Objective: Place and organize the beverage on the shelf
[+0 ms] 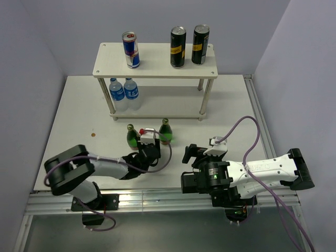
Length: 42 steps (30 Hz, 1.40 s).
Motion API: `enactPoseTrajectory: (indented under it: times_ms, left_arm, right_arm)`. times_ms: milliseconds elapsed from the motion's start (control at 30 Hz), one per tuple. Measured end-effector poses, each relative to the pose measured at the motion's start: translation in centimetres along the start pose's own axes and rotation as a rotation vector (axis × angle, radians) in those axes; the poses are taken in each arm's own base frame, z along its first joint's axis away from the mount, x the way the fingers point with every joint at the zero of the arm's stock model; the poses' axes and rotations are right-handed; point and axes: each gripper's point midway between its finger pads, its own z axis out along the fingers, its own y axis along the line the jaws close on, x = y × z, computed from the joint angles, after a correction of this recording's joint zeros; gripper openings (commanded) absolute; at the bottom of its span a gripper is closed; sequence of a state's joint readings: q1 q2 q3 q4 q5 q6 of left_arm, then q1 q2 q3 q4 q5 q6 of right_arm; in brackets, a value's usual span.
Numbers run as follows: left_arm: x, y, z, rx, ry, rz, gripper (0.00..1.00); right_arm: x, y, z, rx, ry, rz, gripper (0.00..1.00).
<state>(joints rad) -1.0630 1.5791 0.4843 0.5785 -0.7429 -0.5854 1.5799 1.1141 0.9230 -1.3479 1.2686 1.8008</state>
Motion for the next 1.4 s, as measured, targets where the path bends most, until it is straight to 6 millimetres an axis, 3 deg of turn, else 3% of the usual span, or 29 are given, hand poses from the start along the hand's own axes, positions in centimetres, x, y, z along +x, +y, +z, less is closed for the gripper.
enactPoseTrajectory:
  times_ms: [100, 233, 400, 500, 633, 767, 900, 967, 1200, 1400]
  left_arm:
    - [-1.1, 0.2, -2.2, -0.013, 0.012, 0.015, 0.0]
    - [-6.2, -1.4, -5.8, 0.031, -0.008, -0.013, 0.0]
    - [-17.7, -2.4, -8.4, 0.032, -0.099, -0.073, 0.0]
    - [-25.0, -1.8, -9.7, 0.013, -0.181, -0.087, 0.0]
    - [-34.5, 1.6, -10.1, -0.051, -0.287, -0.113, 0.0]
    - [-41.8, 6.8, -8.5, -0.144, -0.362, -0.153, 0.0]
    - [-44.3, 10.8, -5.8, -0.207, -0.351, -0.153, 0.0]
    - [-44.6, 11.6, -4.1, -0.202, -0.33, -0.148, 0.0]
    - [-42.7, 13.1, 3.3, -0.181, -0.228, -0.128, 0.0]
    - [-43.2, 13.0, 4.3, -0.159, -0.242, -0.129, 0.04]
  right_arm:
    - [0.0, 0.0, 0.0, 0.0, 0.001, 0.009, 1.0]
    - [0.1, 0.1, 0.0, 0.001, 0.001, 0.01, 1.0]
    - [0.3, 0.1, 0.1, 0.005, -0.001, -0.006, 1.0]
    - [0.4, 0.2, 0.1, 0.006, -0.002, -0.01, 1.0]
    - [0.3, 0.2, 0.1, 0.005, -0.005, -0.005, 0.99]
    - [0.4, 0.3, 0.0, 0.001, -0.003, 0.011, 0.99]
    - [0.6, 0.1, 0.1, 0.0, -0.003, 0.025, 0.99]
    - [0.9, -0.3, 0.2, 0.003, -0.003, 0.025, 0.99]
    - [1.3, -1.1, 0.3, 0.008, 0.002, 0.032, 0.99]
    - [1.6, -1.3, 0.4, 0.013, 0.004, 0.03, 0.99]
